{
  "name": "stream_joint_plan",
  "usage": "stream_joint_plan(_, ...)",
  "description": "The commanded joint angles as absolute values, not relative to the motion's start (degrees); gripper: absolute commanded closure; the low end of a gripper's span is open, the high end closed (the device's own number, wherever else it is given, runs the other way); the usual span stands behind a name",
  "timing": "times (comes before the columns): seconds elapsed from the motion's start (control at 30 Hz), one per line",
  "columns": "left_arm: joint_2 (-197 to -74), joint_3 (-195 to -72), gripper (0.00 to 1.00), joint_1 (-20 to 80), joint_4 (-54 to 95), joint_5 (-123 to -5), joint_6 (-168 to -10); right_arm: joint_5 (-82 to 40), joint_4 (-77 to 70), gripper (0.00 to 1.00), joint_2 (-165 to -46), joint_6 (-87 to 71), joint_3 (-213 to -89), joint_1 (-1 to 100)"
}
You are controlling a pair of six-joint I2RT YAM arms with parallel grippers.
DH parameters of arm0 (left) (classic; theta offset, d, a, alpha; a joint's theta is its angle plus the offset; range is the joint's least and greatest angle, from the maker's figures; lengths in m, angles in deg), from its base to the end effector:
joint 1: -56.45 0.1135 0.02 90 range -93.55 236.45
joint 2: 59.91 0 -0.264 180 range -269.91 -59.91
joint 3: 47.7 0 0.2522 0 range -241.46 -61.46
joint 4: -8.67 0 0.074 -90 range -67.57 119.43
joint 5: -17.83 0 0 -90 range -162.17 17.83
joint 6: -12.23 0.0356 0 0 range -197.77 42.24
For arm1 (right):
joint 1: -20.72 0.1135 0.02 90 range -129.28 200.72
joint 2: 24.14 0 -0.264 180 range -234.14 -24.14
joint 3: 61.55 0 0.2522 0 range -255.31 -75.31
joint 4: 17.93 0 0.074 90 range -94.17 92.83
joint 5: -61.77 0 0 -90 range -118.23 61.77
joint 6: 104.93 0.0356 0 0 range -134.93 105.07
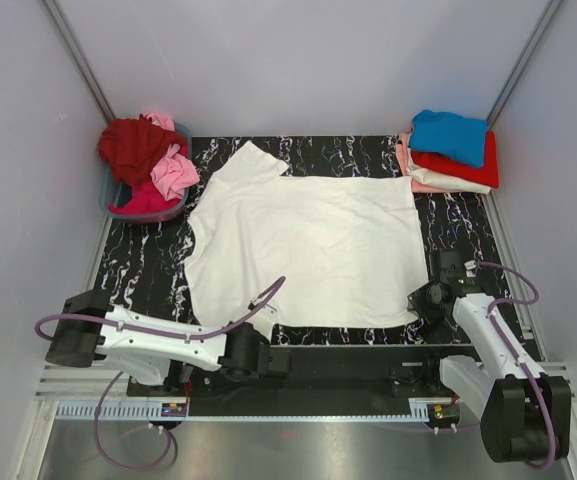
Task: Fold and stack the t-shirts
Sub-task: Fold the tshirt
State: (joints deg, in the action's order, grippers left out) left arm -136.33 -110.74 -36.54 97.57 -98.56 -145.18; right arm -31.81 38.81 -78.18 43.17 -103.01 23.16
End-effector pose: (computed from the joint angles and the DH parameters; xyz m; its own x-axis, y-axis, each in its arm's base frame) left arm 0.0064 -0.1814 0.2083 -0.8018 0.5051 -0.3193 0.3888 0.8467 0.3632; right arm 0.1498 0.0042 0.1698 -0.5113 0.8263 -0.2362 0.7827 0.5612 0.2689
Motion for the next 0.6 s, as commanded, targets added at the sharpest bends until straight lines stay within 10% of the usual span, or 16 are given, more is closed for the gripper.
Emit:
stream_joint_plan(0.0,-133.74,-114.89,0.94,-36.45,101.79,-101.87,-145.71,-34.46,39.94,1.0,-75.92,39.83,-107.38,23.0)
stream_joint_plan(0.57,-128.55,-122.71,0.96,-18.01,94.43,-106.01,-123.14,-36.4,43.38,1.0,-77.04,35.44,-117.57,23.01)
